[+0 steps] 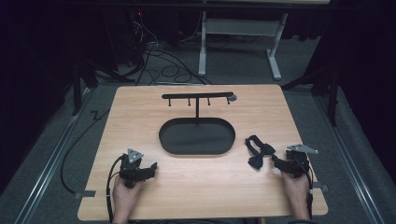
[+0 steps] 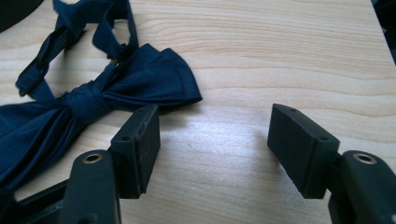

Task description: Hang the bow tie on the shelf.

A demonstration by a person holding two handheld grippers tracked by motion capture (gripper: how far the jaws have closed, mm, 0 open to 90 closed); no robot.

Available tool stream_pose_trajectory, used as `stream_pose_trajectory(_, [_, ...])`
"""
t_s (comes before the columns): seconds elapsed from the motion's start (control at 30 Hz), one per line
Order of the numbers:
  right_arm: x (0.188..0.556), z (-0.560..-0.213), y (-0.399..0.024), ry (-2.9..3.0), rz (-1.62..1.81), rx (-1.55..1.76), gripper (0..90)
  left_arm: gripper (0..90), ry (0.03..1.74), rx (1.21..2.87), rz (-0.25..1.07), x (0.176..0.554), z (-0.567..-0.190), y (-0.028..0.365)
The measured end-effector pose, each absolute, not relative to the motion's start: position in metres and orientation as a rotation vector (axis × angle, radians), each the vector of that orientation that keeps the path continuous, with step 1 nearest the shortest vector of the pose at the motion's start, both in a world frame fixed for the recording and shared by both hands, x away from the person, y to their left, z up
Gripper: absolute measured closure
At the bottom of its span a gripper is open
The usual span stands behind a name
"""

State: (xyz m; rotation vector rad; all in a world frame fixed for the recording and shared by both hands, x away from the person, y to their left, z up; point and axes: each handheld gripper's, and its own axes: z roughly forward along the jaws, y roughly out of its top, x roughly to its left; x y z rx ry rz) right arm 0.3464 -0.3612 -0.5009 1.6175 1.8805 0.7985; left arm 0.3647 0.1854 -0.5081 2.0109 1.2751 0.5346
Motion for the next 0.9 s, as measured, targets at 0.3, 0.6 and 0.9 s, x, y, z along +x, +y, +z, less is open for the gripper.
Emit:
stream_pose_trajectory(0.3, [0.343, -0.500, -0.357, 1.879, 0.791, 1.563, 42.8, 20.7, 1.274, 2.011, 0.535, 0.365, -0.508, 0.185])
stream_pose_trajectory(0.6, [0.337, -0.493, -0.358, 1.855, 0.869, 1.584, 44.1, 20.7, 1.274, 2.011, 0.535, 0.365, -0.508, 0.185])
stream_pose_trajectory(0.9, [0.335, -0.486, -0.352, 1.884, 0.874, 1.580, 49.3, 20.7, 1.274, 2.011, 0.535, 0.365, -0.508, 0.185])
